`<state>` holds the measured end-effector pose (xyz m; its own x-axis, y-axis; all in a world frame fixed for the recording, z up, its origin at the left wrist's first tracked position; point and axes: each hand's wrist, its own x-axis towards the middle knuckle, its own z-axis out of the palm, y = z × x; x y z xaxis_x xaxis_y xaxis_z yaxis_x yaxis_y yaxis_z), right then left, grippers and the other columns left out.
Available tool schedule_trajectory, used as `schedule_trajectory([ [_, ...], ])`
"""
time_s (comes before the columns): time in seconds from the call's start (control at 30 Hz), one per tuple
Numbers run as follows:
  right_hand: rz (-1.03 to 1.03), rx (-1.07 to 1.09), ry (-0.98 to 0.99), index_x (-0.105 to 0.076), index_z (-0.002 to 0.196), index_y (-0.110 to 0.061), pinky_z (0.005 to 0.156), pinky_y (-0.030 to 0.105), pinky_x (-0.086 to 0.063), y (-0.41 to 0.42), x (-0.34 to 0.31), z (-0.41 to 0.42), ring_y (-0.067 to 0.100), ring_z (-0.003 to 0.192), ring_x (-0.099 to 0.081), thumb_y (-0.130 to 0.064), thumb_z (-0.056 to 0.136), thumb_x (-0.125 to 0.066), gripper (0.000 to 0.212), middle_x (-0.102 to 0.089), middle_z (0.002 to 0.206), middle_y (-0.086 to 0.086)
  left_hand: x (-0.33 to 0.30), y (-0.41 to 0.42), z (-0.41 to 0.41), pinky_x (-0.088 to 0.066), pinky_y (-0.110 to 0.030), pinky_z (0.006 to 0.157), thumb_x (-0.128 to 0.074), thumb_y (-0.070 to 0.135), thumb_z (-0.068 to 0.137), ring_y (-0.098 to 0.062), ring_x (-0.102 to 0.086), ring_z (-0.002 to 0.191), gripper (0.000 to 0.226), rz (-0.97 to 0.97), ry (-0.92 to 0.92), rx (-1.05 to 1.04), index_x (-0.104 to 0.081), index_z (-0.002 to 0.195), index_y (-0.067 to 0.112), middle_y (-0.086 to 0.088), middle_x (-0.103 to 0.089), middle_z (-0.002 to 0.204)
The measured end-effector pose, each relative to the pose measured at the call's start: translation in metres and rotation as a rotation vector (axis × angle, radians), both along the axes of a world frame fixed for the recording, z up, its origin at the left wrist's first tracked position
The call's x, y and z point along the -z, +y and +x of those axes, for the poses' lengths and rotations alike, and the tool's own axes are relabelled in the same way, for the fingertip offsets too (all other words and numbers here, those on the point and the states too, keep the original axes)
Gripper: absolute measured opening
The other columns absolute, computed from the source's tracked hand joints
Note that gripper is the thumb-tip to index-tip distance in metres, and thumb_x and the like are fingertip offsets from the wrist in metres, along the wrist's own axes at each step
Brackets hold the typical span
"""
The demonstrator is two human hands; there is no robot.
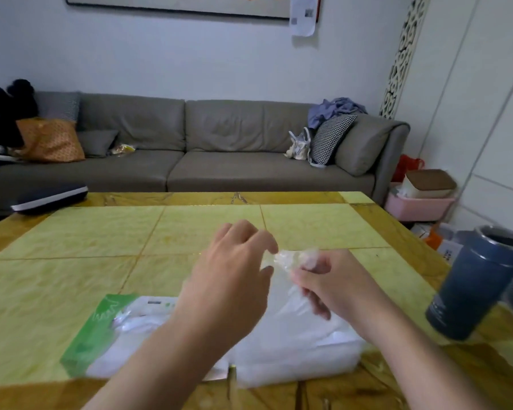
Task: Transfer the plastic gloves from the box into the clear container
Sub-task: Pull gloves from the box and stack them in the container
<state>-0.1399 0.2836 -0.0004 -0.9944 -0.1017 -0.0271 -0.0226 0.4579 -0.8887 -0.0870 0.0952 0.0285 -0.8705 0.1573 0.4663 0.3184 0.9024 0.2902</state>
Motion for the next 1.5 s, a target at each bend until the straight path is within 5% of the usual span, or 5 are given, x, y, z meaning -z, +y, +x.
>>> schedule_trajectory([
  [0.2, 0.257, 0.056, 0.067, -0.073, 0.084, -0.015, 0.041, 0.024, -0.045, 0.018, 0.024, -0.007, 0.012, 0.044, -0.061, -0.027, 0.096, -0.073, 0.017, -0.074, 0.069, 0.001, 0.058, 0.025, -0.021, -0.053, -0.035, 0.093, -0.057, 0.046, 0.099, -0.016, -0.062, 0.109, 0.036, -0.085, -0.58, -0.043, -0.056, 0.133, 0.035, 0.009, -0.061, 0.125],
  [0.43, 0.625, 0.096, 0.238, -0.055, 0.069, -0.01, 0.051, 0.031, -0.044, 0.03, 0.038, -0.014, 0.022, 0.059, -0.06, -0.026, 0.094, -0.066, 0.032, -0.063, 0.067, -0.002, 0.066, 0.034, -0.036, -0.049, -0.033, 0.101, -0.057, 0.067, 0.091, -0.012, -0.059, 0.118, 0.06, -0.169, -0.809, -0.003, -0.049, 0.143, 0.039, 0.014, -0.062, 0.132],
  [0.83, 0.854, 0.143, 0.248, -0.051, 0.09, -0.021, 0.064, 0.034, -0.053, 0.027, 0.03, -0.006, 0.022, 0.082, -0.067, -0.018, 0.094, -0.069, 0.019, -0.059, 0.095, -0.003, 0.076, 0.045, -0.051, -0.054, -0.035, 0.095, -0.082, 0.048, 0.077, -0.018, -0.064, 0.11, 0.061, -0.311, -0.826, 0.014, -0.058, 0.131, 0.033, 0.007, -0.067, 0.117],
  [1.07, 0.771, -0.211, 0.156, -0.062, 0.089, -0.019, 0.075, 0.036, -0.053, -0.007, 0.009, 0.019, 0.026, 0.094, -0.065, -0.02, 0.089, -0.054, 0.008, -0.061, 0.102, -0.001, 0.082, 0.045, -0.051, -0.053, -0.037, 0.088, -0.067, 0.046, 0.079, -0.024, -0.064, 0.112, 0.043, -0.345, -0.748, 0.059, -0.056, 0.118, 0.034, 0.004, -0.068, 0.115],
  [1.5, 1.03, -0.348, -0.229, -0.069, 0.129, -0.024, 0.085, 0.029, -0.048, -0.01, 0.04, -0.013, 0.024, 0.117, -0.068, -0.033, 0.072, -0.094, 0.063, -0.071, 0.126, 0.005, 0.068, 0.021, -0.042, -0.055, -0.035, 0.092, -0.073, 0.026, 0.083, -0.018, -0.063, 0.115, 0.057, -0.366, -0.742, 0.121, -0.053, 0.135, 0.038, 0.008, -0.064, 0.123],
])
